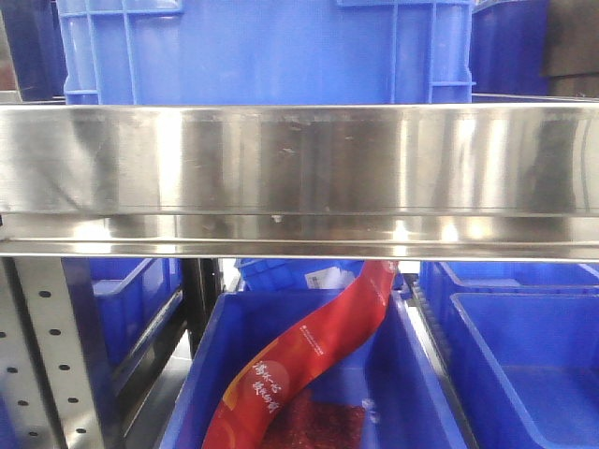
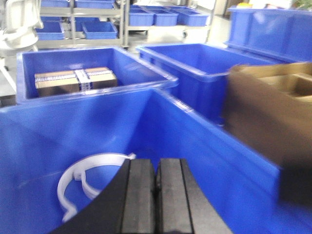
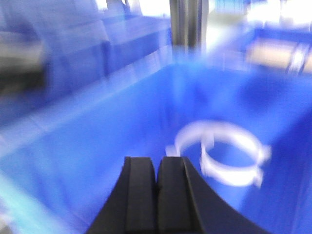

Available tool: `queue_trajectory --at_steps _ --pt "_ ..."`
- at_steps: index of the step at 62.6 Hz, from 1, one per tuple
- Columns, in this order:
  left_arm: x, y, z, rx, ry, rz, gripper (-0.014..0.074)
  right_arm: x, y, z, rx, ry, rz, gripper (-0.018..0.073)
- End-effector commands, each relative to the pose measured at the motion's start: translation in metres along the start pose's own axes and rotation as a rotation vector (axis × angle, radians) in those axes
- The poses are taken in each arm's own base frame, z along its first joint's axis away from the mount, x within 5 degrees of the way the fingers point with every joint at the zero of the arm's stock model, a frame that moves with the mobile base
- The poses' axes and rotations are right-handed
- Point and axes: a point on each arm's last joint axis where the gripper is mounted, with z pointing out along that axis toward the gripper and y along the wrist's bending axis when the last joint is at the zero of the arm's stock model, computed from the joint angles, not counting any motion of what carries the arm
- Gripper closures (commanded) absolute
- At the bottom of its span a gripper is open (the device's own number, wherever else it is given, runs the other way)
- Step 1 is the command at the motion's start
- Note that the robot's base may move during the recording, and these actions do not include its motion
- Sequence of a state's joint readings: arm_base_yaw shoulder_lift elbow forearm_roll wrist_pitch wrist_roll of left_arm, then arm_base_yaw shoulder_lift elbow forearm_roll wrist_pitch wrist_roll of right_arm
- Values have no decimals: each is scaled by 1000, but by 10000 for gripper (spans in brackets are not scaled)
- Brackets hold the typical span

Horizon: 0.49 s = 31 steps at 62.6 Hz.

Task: Grab PVC pipe and place in blue bin
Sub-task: 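Raise both open grippers up out of the blue bin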

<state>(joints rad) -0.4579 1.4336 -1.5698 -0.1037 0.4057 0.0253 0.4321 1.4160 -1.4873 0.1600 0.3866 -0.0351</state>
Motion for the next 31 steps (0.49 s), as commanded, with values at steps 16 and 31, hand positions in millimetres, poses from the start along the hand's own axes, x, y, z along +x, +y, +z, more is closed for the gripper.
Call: queue_trajectory --at_steps 16,31 --pt "17 -6 -65 18 -24 -7 707 11 11 -53 -33 -123 -12 727" --pt "80 -1 -91 16 -68 -109 707 82 19 -72 -77 -107 -18 727"
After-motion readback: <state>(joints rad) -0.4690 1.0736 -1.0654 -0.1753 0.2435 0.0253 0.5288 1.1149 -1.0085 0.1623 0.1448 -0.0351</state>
